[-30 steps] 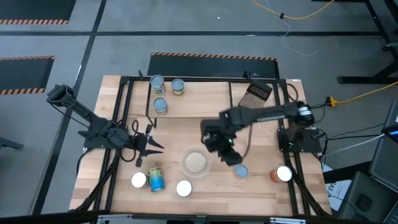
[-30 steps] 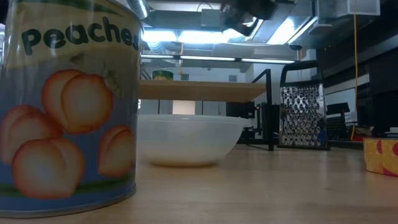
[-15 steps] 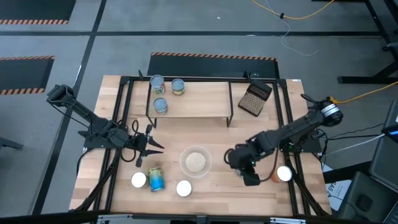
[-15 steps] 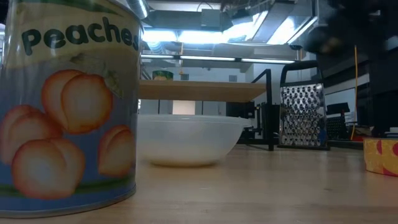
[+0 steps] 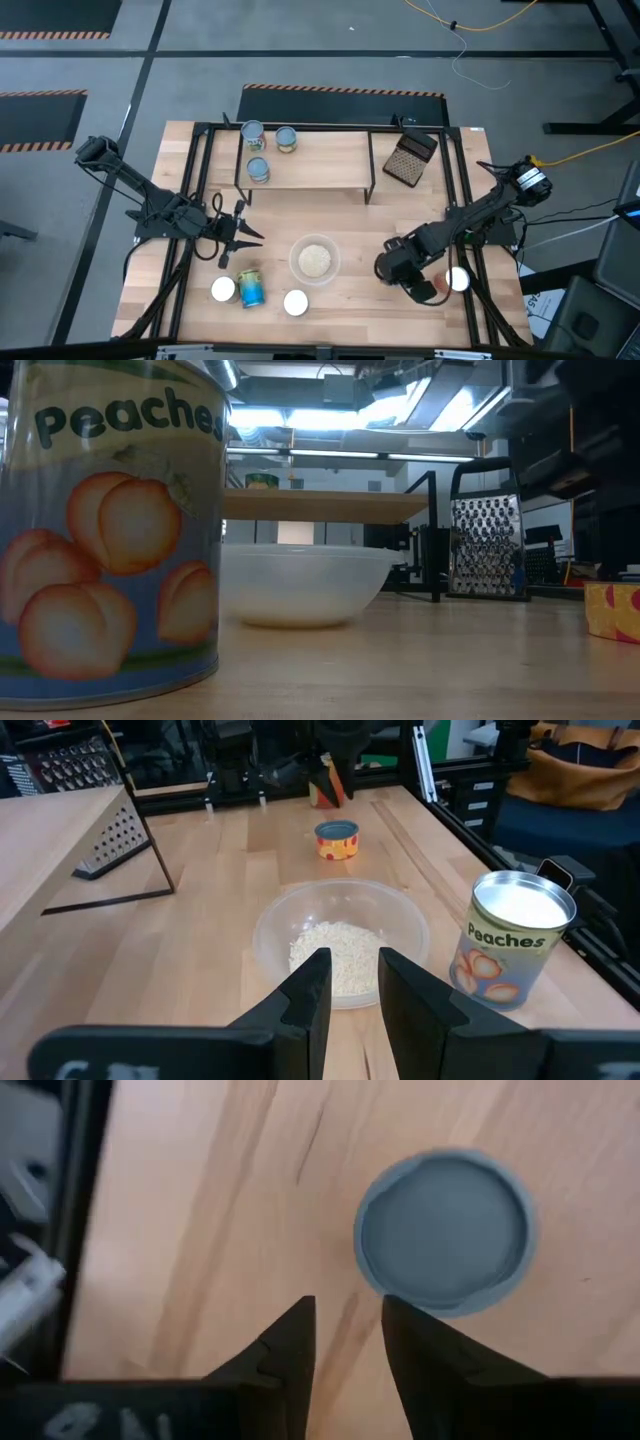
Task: Pick and place cans onto a shelf
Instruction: Put the small canned pineapple on the shelf
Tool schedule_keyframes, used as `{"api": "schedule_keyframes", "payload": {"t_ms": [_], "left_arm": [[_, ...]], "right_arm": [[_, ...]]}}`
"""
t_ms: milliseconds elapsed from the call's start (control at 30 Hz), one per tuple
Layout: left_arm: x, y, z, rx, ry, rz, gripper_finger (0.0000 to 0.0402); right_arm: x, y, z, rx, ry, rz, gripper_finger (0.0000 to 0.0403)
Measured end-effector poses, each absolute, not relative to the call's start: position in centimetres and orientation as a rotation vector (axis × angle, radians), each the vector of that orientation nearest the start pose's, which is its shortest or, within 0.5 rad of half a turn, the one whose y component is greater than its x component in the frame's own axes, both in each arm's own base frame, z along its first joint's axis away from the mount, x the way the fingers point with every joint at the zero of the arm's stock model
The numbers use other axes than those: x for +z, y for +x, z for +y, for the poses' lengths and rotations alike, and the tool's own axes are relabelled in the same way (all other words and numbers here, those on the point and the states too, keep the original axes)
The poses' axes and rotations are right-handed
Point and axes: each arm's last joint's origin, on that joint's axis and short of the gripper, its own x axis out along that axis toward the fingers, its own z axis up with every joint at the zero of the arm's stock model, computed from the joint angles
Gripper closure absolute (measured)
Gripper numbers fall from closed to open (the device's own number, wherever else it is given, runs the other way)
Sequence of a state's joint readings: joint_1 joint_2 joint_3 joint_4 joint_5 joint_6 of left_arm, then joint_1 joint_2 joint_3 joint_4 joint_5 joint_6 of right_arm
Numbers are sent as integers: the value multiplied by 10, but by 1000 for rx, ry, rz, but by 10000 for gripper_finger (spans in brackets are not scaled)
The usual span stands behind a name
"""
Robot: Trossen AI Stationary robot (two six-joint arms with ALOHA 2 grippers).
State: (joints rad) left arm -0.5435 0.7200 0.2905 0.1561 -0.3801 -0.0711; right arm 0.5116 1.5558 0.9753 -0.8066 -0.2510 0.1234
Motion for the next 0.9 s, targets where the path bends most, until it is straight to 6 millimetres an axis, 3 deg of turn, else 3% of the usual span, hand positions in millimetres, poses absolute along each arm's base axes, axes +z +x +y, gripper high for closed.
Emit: {"api": "schedule_keyframes", "payload": {"t_ms": [367, 633, 900], "left_arm": [[205, 143, -74, -154, 51, 249, 323], [205, 143, -74, -154, 51, 249, 323], [205, 143, -74, -154, 53, 248, 323]], "right_arm": [[174, 232, 136, 582, -234, 1350, 281], [173, 232, 137, 591, -244, 1349, 281], [159, 233, 141, 647, -324, 1385, 281]]}}
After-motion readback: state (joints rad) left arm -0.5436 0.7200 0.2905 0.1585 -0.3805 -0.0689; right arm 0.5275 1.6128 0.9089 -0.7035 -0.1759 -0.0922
